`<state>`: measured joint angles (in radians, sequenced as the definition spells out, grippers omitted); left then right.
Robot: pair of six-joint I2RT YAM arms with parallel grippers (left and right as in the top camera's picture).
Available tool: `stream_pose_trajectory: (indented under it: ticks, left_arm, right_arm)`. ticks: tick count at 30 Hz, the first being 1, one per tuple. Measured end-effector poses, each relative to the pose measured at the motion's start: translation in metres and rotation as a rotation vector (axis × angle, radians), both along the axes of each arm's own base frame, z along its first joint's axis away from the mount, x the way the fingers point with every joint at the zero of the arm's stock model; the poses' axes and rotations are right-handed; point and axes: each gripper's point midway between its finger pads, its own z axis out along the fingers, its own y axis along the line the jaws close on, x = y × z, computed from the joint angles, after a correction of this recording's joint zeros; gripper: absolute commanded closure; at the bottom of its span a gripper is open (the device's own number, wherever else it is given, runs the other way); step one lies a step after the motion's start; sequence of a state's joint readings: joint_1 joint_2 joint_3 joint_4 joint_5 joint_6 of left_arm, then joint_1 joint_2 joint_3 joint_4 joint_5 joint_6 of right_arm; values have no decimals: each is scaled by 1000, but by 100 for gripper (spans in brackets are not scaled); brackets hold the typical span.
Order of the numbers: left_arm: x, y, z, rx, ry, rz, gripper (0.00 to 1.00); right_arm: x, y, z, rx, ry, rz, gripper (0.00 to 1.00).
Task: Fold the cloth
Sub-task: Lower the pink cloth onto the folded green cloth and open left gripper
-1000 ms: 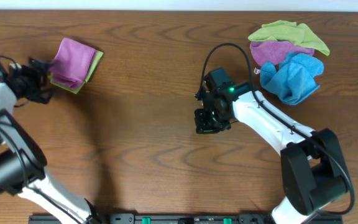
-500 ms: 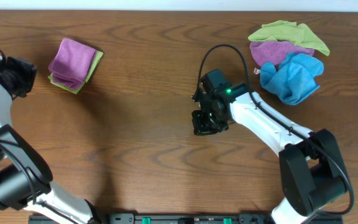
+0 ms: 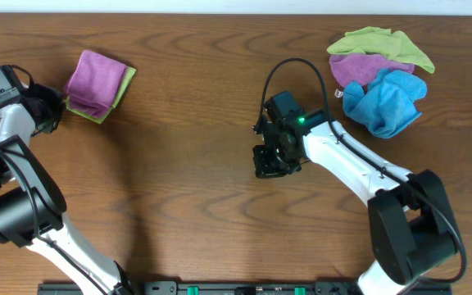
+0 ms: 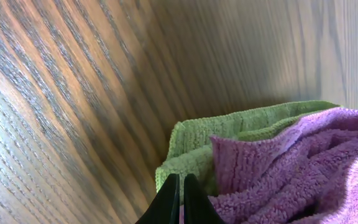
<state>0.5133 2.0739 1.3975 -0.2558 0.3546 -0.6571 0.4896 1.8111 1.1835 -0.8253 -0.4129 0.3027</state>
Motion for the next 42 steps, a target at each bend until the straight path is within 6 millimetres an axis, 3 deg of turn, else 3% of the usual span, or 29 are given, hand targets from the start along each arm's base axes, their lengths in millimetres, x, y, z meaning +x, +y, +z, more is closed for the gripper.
stream_pose_trajectory:
  ticks: [6, 16, 28, 33, 42]
  left_arm:
    - [-1, -3, -12, -9, 23, -3, 94]
    - [7, -27, -20, 3, 50, -49, 94]
    - [-12, -33, -34, 8, 149, -37, 94]
    - [-10, -38, -35, 22, 153, -48, 94]
    - [-1, -69, -35, 23, 153, -114, 94]
  right_arm:
    - [0, 0, 0, 0, 0, 0, 98]
    - [0, 0, 0, 0, 0, 0, 99]
    - [0, 0, 0, 0, 0, 0, 99]
    - [0, 0, 0, 0, 0, 0, 99]
    - [0, 0, 0, 0, 0, 0, 99]
